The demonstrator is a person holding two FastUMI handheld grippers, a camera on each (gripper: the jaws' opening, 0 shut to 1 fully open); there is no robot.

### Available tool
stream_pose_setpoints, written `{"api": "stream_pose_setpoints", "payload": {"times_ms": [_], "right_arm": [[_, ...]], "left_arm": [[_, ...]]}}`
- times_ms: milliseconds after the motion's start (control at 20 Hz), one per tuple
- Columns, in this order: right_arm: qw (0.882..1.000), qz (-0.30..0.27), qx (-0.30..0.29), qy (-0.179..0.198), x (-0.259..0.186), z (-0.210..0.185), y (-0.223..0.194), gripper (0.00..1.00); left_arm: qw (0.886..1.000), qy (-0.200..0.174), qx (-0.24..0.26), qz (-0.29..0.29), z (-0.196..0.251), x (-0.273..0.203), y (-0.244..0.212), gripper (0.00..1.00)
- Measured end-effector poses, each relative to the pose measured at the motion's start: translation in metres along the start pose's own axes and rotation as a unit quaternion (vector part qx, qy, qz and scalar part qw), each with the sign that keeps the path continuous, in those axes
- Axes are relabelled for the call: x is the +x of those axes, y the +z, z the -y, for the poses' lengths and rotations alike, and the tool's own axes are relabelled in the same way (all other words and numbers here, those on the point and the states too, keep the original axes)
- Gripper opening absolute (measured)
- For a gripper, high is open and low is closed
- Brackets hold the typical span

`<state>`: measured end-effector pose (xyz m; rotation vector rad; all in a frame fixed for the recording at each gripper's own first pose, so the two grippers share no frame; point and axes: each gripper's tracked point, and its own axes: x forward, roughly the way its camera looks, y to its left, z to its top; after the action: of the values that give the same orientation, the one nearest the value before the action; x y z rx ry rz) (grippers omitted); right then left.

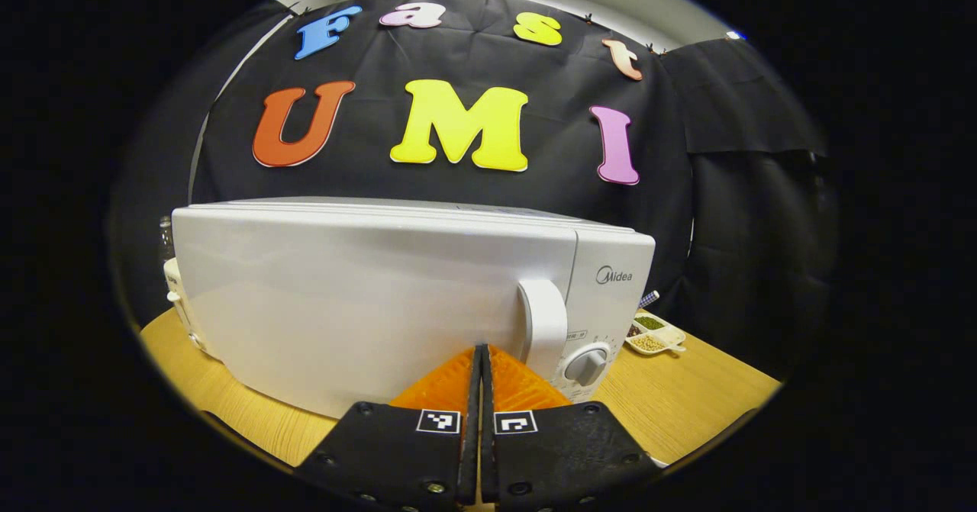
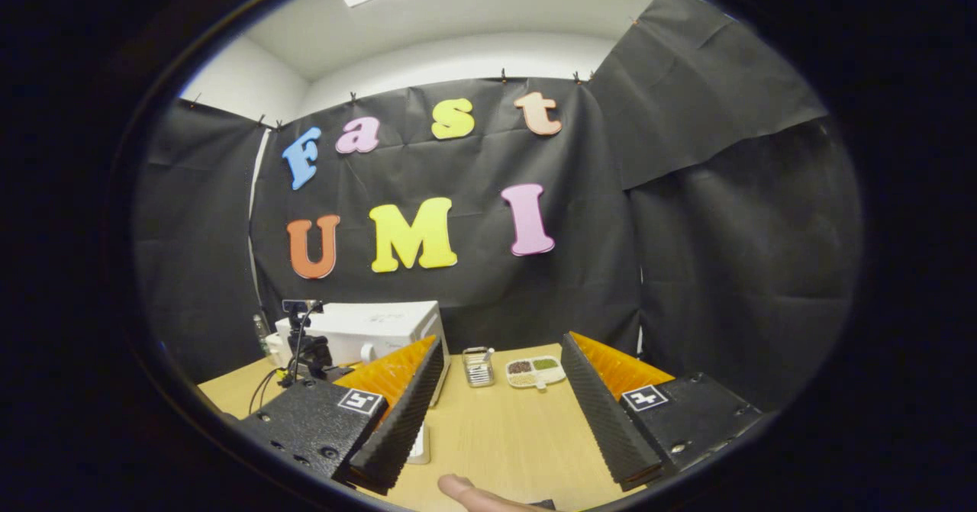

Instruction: Open the microwave oven with the left hand, put the food in, and close the microwave oven.

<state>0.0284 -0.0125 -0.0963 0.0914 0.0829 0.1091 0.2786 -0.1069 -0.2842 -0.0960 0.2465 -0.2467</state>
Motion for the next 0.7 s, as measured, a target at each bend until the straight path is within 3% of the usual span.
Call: {"api": "stream_pose_setpoints", "payload": {"times_ms": [200, 300, 450, 700], "right_arm": [[1.000, -0.002, 0.009, -0.009, -0.013, -0.001, -0.002, 0.99], [1.000, -0.007, 0.017, -0.012, -0.022, -0.002, -0.005, 0.99], [1.000, -0.015, 0.017, -0.017, -0.036, -0.003, -0.008, 0.99], [1.000, -0.004, 0.026, -0.016, -0.066, -0.013, 0.004, 0.98]], "left_arm": [[1.000, 0.002, 0.014, -0.005, 0.000, -0.001, 0.000, 0.02], [0.998, 0.042, 0.028, -0.030, -0.019, -0.012, -0.008, 0.01], [1.000, 0.016, 0.002, -0.008, -0.003, -0.054, 0.009, 0.01], [0.999, 0.010, 0.011, 0.044, 0.012, -0.139, 0.059, 0.01]]}}
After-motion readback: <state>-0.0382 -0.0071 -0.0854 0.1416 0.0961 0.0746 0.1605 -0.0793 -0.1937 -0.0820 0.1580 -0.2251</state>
